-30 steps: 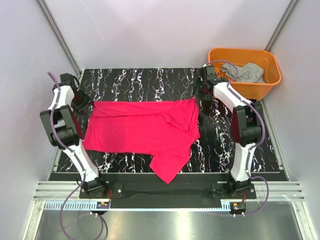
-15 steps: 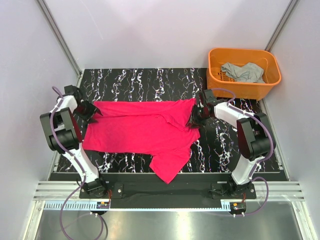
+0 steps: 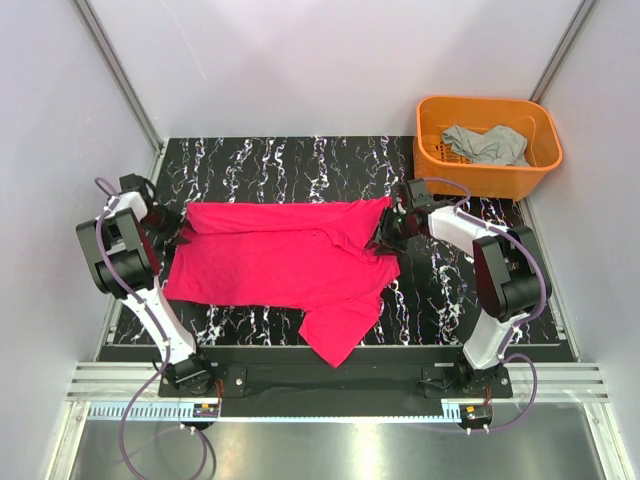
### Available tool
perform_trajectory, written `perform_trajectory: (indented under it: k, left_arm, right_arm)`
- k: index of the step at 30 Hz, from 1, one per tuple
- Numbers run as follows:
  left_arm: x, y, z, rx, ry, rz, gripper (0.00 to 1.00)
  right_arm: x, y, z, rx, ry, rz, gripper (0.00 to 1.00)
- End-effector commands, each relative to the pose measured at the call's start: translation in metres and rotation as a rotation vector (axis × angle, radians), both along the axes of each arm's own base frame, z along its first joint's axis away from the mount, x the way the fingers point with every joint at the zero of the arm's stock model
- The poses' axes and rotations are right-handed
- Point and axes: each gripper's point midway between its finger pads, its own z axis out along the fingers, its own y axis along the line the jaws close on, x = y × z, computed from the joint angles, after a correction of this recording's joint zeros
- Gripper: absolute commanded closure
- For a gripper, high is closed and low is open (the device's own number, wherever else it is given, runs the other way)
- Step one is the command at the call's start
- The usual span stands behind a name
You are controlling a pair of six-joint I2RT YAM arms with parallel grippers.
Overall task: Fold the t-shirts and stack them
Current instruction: Fold the tshirt
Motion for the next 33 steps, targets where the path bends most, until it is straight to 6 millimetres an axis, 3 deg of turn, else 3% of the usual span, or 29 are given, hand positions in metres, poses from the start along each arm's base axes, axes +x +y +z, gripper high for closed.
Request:
perform_trajectory:
  k: [1, 17, 28, 33]
  left_arm:
    - [0.023, 0.006, 0.013, -0.003, -0.073, 0.008, 0.64]
    - [0.021, 0.012, 0.027, 0.015, -0.107, 0.025, 0.68]
    - [0.032, 0.008, 0.031, -0.028, -0.148, 0.053, 0.71]
    - [0.027, 0.007, 0.017, -0.042, -0.107, 0.063, 0.69]
  right_arm:
    - [-0.002, 0.005, 0.006, 0.034, -0.012, 0.006, 0.59]
    - [-0.007, 0.003, 0.002, 0.029, 0.002, 0.004, 0.60]
    - [-0.010, 0.001, 0.002, 0.023, 0.000, 0.002, 0.60]
    - [-0.013, 0.001, -0.001, 0.023, 0.014, -0.004, 0.60]
